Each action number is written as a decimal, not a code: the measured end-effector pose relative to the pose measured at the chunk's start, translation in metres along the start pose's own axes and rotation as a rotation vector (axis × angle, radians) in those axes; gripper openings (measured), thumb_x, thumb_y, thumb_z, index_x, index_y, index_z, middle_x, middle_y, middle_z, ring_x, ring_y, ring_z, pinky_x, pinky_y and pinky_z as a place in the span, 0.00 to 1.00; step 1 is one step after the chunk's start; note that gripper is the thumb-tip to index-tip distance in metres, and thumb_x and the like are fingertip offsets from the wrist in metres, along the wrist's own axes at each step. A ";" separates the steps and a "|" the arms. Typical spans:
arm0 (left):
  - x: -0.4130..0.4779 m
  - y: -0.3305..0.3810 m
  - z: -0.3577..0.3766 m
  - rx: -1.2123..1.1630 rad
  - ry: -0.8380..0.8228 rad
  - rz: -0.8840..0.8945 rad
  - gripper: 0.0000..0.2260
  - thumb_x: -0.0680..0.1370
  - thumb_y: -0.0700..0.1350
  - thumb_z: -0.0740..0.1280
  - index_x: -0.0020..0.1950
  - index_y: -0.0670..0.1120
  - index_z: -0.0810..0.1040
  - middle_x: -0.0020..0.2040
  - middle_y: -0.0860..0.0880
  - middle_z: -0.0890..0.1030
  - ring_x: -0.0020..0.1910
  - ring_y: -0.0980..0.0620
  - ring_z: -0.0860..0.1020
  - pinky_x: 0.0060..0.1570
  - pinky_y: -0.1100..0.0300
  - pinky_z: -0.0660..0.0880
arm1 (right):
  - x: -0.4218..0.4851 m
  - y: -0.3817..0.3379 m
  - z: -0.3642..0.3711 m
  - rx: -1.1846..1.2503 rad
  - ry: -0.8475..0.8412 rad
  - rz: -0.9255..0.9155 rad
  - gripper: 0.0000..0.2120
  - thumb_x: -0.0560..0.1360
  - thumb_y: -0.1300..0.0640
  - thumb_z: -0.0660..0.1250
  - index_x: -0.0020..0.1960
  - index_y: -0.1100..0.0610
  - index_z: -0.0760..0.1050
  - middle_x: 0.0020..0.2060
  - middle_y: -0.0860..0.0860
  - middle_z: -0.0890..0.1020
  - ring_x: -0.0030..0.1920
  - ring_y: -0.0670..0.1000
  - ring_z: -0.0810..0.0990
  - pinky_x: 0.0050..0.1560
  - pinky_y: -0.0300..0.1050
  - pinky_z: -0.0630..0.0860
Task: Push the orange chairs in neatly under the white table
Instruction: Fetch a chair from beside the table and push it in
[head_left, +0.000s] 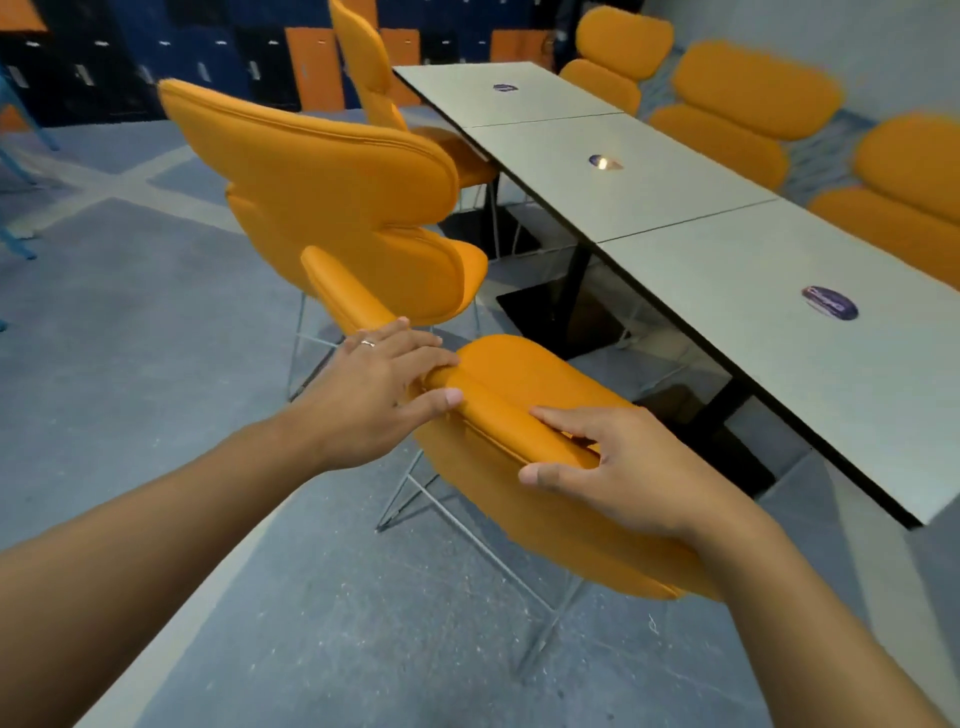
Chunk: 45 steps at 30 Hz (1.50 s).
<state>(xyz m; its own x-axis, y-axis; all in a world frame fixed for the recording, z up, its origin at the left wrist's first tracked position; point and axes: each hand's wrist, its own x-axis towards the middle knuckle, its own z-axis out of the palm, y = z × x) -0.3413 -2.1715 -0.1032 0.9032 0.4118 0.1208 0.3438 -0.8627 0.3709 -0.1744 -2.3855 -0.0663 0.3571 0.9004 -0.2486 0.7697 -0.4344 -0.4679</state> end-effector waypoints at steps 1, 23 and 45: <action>0.002 -0.007 -0.002 -0.002 -0.018 0.038 0.30 0.74 0.71 0.49 0.71 0.60 0.69 0.73 0.57 0.68 0.78 0.51 0.55 0.73 0.47 0.55 | -0.002 -0.006 0.003 0.006 0.031 0.036 0.34 0.73 0.32 0.66 0.77 0.40 0.64 0.75 0.40 0.68 0.73 0.47 0.67 0.71 0.48 0.67; 0.066 -0.093 -0.017 0.305 -0.130 0.405 0.41 0.66 0.80 0.47 0.68 0.57 0.70 0.63 0.51 0.77 0.66 0.45 0.70 0.68 0.42 0.57 | 0.049 -0.076 0.072 -0.434 0.483 0.512 0.41 0.74 0.24 0.35 0.57 0.45 0.78 0.43 0.47 0.81 0.45 0.54 0.79 0.45 0.52 0.71; 0.092 -0.113 -0.018 0.265 0.076 0.700 0.39 0.63 0.82 0.53 0.47 0.51 0.81 0.41 0.52 0.81 0.41 0.49 0.77 0.36 0.56 0.68 | 0.060 -0.100 0.081 -0.445 0.591 0.784 0.50 0.53 0.11 0.41 0.49 0.45 0.79 0.35 0.44 0.80 0.38 0.49 0.79 0.37 0.46 0.76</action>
<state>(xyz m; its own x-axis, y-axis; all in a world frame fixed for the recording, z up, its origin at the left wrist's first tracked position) -0.3017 -2.0303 -0.1172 0.9168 -0.2478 0.3131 -0.2450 -0.9683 -0.0490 -0.2729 -2.2903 -0.1026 0.9418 0.2956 0.1602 0.2957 -0.9550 0.0238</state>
